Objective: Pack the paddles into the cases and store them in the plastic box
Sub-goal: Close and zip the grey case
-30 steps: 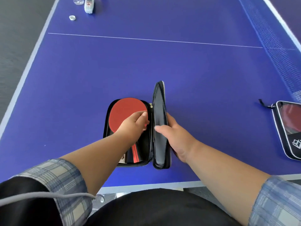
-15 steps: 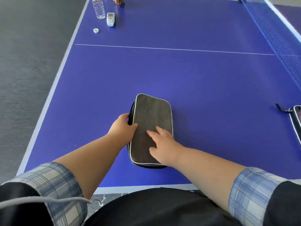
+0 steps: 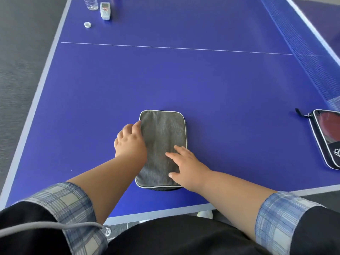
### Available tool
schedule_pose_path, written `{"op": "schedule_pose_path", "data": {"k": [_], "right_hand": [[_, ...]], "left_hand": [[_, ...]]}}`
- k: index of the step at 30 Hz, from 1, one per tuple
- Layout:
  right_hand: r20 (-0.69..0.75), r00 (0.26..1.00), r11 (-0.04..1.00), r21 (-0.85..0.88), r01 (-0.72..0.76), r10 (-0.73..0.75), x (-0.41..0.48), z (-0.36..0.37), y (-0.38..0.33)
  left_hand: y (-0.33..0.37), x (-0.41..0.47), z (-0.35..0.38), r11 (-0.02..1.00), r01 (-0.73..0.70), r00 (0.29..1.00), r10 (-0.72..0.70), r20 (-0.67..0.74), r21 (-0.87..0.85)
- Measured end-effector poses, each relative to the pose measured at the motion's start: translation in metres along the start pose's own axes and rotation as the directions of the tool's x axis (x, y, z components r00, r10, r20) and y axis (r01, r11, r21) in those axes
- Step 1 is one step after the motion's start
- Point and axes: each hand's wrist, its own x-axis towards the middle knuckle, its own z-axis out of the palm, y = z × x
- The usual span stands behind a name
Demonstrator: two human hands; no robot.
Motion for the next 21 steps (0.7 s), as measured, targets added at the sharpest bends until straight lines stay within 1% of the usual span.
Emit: {"op": "schedule_pose_path", "data": {"k": [1,2,3,4,6,8,11,14,15,16,19,21], "right_hand": [[-0.013,1.0,0.999,0.052,-0.004,0.005,-0.002,-0.002,0.003],[-0.025,1.0,0.994,0.108,-0.012,0.015,-0.004,-0.004,0.006],[-0.04,0.999,0.985,0.17,-0.023,0.031,-0.006,-0.005,0.008],[-0.059,0.997,0.969,0.243,-0.04,0.056,-0.007,-0.007,0.01],[-0.09,0.986,0.894,0.44,-0.085,0.138,-0.01,-0.011,0.015],[-0.074,0.978,0.774,0.625,-0.107,0.195,-0.011,-0.015,0.02],[-0.017,0.978,0.67,0.731,-0.13,0.207,-0.009,-0.021,0.03],[0.033,0.978,0.595,0.79,-0.151,0.205,-0.001,-0.027,0.041],[0.034,0.977,0.598,0.786,-0.157,0.211,0.001,-0.031,0.044],[0.014,0.974,0.638,0.754,-0.158,0.224,0.005,-0.035,0.048],[-0.113,0.961,0.803,0.579,-0.141,0.251,0.021,-0.054,0.064],[-0.191,0.95,0.866,0.484,-0.127,0.247,0.042,-0.073,0.074]], "left_hand": [[0.008,-0.001,0.002,0.992,-0.128,0.991,0.129,-0.028,0.02],[0.018,-0.001,0.004,0.973,-0.228,0.973,0.229,-0.021,0.041],[0.028,-0.001,0.008,0.955,-0.29,0.957,0.29,0.01,0.064],[0.039,0.0,0.013,0.944,-0.317,0.948,0.313,0.055,0.086],[0.059,0.003,0.024,0.947,-0.301,0.948,0.285,0.142,0.11],[0.075,0.007,0.034,0.961,-0.248,0.956,0.222,0.191,0.12],[0.091,0.015,0.046,0.982,-0.158,0.976,0.139,0.168,0.108],[0.098,0.023,0.056,0.984,-0.155,0.984,0.145,0.106,0.09],[0.097,0.026,0.058,0.981,-0.169,0.983,0.161,0.091,0.099],[0.095,0.028,0.06,0.975,-0.19,0.98,0.181,0.081,0.116],[0.087,0.03,0.066,0.961,-0.231,0.973,0.227,0.043,0.149],[0.087,0.028,0.068,0.963,-0.224,0.974,0.225,0.009,0.149]]}}
